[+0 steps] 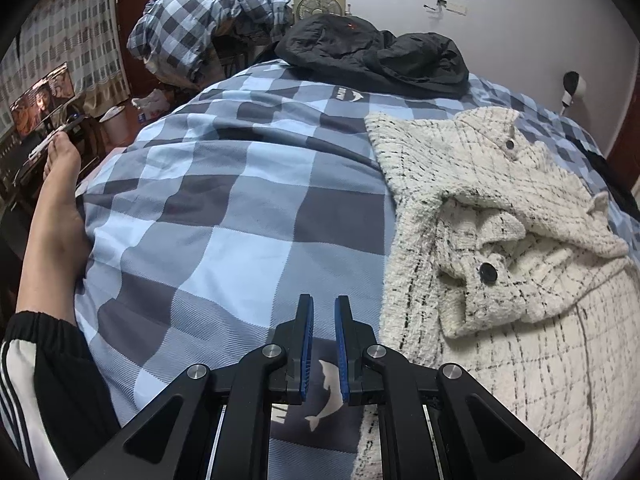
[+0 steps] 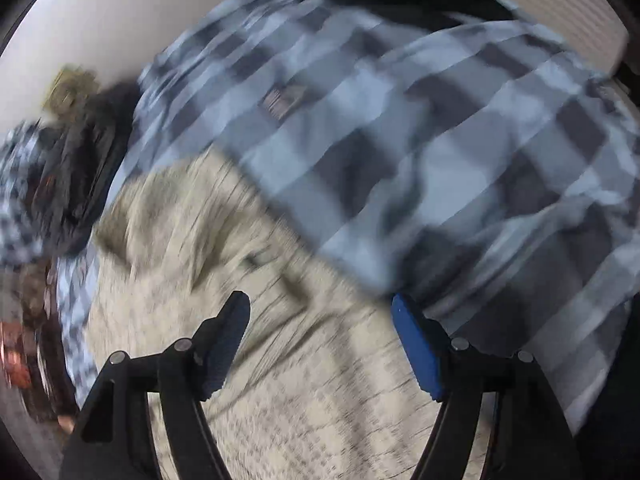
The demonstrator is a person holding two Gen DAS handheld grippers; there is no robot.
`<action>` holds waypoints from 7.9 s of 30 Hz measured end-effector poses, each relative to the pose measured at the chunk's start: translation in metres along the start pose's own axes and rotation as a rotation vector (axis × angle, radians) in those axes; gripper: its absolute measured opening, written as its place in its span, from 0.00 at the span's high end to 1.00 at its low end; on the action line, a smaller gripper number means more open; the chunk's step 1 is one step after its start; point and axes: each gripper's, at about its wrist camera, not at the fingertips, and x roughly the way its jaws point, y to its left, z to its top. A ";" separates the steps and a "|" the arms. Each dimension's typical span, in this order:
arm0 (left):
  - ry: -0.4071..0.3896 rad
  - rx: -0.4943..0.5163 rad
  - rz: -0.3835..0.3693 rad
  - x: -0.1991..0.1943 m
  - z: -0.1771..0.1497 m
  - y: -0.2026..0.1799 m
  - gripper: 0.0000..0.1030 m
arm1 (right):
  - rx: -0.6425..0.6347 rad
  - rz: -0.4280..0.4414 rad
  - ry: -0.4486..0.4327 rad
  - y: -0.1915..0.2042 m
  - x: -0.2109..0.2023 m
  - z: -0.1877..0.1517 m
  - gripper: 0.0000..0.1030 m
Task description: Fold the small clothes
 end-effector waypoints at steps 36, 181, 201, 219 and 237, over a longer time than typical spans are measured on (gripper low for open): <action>-0.002 0.356 -0.137 0.011 -0.080 -0.081 0.90 | -0.509 0.103 -0.190 -0.027 -0.097 -0.238 0.19; 0.146 0.087 -0.420 -0.116 0.069 -0.052 0.95 | -0.453 0.000 -0.239 -0.066 -0.039 -0.115 0.19; 0.224 0.078 -0.341 -0.126 -0.037 -0.036 0.95 | -0.194 0.402 0.001 -0.171 -0.043 -0.083 0.96; 0.259 0.136 -0.309 -0.109 -0.047 -0.047 0.95 | -0.006 0.053 -0.184 -0.198 -0.052 -0.124 0.44; 0.301 0.178 -0.442 -0.041 -0.071 -0.063 0.95 | -0.571 -0.003 -0.087 -0.048 0.065 -0.131 0.22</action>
